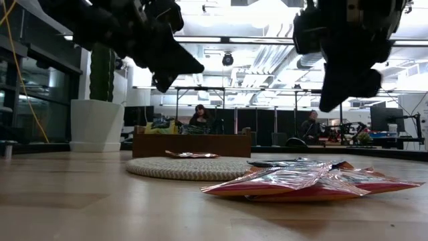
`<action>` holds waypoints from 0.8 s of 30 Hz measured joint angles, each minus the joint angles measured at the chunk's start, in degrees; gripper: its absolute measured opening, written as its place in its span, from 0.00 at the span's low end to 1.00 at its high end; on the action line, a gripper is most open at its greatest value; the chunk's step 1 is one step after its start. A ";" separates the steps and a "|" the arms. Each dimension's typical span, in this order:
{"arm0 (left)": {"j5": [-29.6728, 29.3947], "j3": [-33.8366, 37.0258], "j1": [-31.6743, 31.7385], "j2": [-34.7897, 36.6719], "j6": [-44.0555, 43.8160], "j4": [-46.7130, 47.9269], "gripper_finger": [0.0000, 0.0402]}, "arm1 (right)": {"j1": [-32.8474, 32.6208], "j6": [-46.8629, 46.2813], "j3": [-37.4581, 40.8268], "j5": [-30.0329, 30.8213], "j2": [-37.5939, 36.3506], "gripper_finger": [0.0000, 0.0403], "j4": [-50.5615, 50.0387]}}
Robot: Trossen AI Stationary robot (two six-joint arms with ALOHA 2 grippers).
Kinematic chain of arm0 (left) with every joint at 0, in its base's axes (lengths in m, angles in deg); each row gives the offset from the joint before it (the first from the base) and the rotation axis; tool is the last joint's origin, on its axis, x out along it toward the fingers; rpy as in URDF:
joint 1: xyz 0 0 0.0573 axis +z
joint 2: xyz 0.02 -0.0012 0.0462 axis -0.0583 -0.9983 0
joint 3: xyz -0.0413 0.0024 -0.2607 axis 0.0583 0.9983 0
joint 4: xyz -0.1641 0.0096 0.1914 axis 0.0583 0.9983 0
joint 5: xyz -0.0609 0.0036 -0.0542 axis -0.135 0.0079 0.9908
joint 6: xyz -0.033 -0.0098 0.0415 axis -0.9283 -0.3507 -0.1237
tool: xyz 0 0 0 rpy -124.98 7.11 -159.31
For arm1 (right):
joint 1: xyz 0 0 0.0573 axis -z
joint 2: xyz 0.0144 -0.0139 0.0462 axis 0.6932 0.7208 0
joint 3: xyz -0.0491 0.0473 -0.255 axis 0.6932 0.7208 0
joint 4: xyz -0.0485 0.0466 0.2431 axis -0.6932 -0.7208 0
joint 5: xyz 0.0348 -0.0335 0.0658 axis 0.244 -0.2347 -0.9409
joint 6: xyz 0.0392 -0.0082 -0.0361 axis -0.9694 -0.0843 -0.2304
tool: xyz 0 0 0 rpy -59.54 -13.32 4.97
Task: Pick & Place Tea
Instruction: Put the purple tea bag into the middle section of the wooden organizer
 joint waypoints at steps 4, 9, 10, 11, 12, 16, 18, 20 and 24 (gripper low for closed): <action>3.45 -0.01 -1.08 -0.01 -3.10 0.04 0.00 | -0.58 -5.78 0.00 0.10 0.00 0.04 -0.91; 6.76 -0.28 -1.06 -2.85 -5.00 -0.20 0.00 | -1.18 -9.55 0.12 2.51 0.00 0.03 -2.36; 7.44 -1.12 -1.05 -3.72 -5.01 -0.35 0.00 | -1.28 -10.35 0.63 2.81 -0.02 0.03 -1.83; 8.03 -2.23 -1.05 -4.80 -4.98 -0.82 0.00 | -1.36 -11.24 1.46 2.87 -0.23 0.03 -0.92; 8.88 -3.54 -1.06 -6.04 -4.64 -0.76 0.00 | -1.42 -11.92 2.65 2.85 -0.52 0.02 0.44; 10.60 -10.01 -1.11 -11.46 -0.73 3.14 0.00 | -2.05 -16.55 10.08 3.27 -4.18 0.02 12.15; 10.61 -13.69 -1.37 -13.51 2.25 7.23 0.00 | -2.93 -19.37 14.56 5.58 -7.24 0.01 18.53; 10.05 -16.65 -1.75 -15.37 5.45 12.70 0.00 | -3.62 -21.92 18.75 8.62 -10.50 0.01 22.85; 8.49 -21.97 -3.39 -18.92 12.03 19.23 0.00 | -4.24 -23.58 22.97 10.56 -15.79 0.00 25.34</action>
